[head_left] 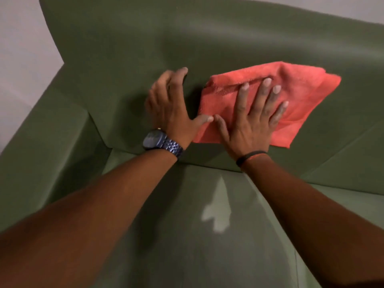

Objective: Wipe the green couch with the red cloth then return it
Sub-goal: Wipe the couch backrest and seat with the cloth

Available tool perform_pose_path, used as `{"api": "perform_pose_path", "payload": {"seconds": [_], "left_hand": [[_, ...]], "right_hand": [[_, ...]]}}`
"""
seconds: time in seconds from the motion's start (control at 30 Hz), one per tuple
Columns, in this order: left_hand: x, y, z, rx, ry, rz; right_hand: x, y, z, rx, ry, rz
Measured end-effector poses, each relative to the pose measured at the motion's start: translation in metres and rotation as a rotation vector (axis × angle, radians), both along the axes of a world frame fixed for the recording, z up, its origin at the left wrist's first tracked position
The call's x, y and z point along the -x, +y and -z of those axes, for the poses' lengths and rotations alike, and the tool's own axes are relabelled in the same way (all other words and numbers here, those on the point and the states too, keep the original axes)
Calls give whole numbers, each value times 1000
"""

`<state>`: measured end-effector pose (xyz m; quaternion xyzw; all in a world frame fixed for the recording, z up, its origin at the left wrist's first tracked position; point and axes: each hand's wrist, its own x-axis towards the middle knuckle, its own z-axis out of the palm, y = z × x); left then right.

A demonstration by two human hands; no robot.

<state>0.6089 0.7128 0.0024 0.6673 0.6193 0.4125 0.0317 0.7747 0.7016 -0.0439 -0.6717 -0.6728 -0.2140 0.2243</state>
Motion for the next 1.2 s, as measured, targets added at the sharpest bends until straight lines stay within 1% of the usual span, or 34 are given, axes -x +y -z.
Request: {"api": "perform_pose_path", "payload": {"seconds": [0.07,0.13,0.17,0.23,0.3,0.37,0.43,0.53,0.6,0.7,0.77,0.83,0.9,0.93,0.97,1.03,1.1,1.2], "left_hand": [[12,2,11,-13,69,32],[19,3,17,-25,79,55],[22,3,19,-28,74,63],[25,4,22,-42,66,74],[28,5,23,-58,53,74],[30,3,23,-64,41,80],[31,0,23,-49,62,81],[35,-6,19,1,145,81],[35,-9,15,34,214,124],[33,-13,16,89,318,206],[32,-14,18,119,361,218],[32,-14,19,124,392,205],[30,-14,19,126,398,197],[28,-15,19,129,391,195],[25,-15,19,132,381,195],[20,-17,16,126,370,212],[14,-21,9,91,393,261],[-6,-40,-6,16,444,321]], "right_hand": [[13,-6,17,14,-24,-77],[8,-11,28,17,-60,-109],[1,-12,30,11,-55,-79],[-3,-14,34,3,27,39],[15,-14,38,30,110,93],[38,-16,45,87,96,15],[39,-18,52,87,46,-53],[17,-27,60,66,35,-34],[14,-33,64,133,58,12],[40,-32,68,231,113,62],[54,-33,69,256,111,-31],[55,-40,71,277,52,-165],[45,-44,66,256,6,-246],[38,-45,61,220,-13,-253],[30,-43,55,162,-15,-227],[15,-31,36,35,59,-107],[4,-19,16,-1,77,-62],[-21,-27,-2,-109,-28,-203]]}}
